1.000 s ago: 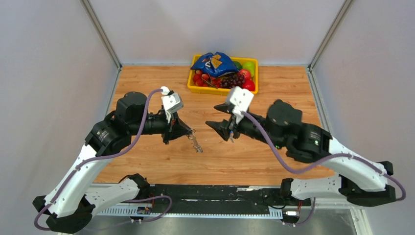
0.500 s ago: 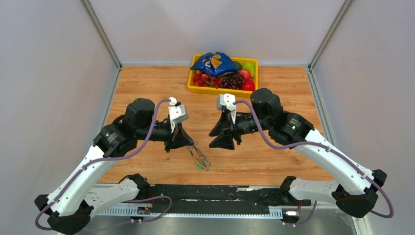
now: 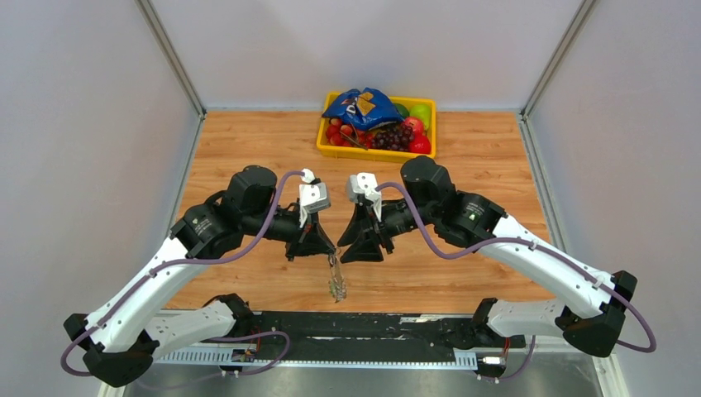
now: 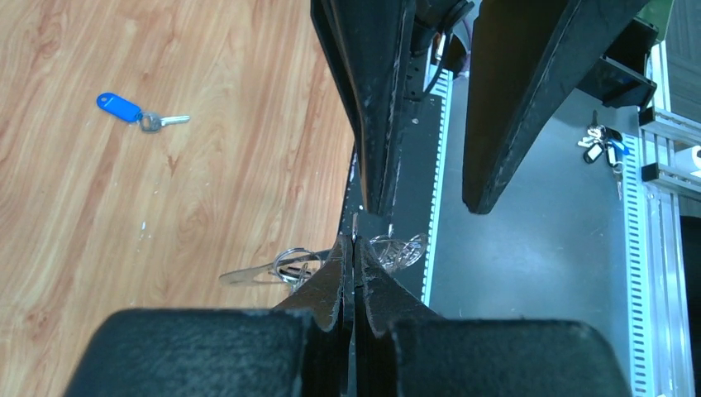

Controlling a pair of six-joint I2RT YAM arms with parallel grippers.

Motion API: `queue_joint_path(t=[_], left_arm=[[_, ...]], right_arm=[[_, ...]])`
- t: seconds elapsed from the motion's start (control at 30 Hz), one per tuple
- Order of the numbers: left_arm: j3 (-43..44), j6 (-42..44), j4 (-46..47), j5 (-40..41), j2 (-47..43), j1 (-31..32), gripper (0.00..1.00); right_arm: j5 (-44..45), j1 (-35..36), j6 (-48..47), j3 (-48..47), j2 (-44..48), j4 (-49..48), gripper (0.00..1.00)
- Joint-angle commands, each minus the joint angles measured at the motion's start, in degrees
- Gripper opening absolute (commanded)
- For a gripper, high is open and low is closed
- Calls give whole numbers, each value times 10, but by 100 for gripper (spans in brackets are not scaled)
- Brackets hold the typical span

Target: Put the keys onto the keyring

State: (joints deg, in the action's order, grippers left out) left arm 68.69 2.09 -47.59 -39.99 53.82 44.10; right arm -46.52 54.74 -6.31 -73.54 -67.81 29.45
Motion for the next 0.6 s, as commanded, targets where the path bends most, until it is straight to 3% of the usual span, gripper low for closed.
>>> queue_joint_path(t=[0.0, 0.57], left_arm=[[31, 19, 10, -11, 0, 8, 0], [49, 22, 0, -4, 1, 16, 0]], right_arm=[[1, 7, -19, -16, -10, -35, 41], [42, 18, -22, -6, -13, -34, 39]])
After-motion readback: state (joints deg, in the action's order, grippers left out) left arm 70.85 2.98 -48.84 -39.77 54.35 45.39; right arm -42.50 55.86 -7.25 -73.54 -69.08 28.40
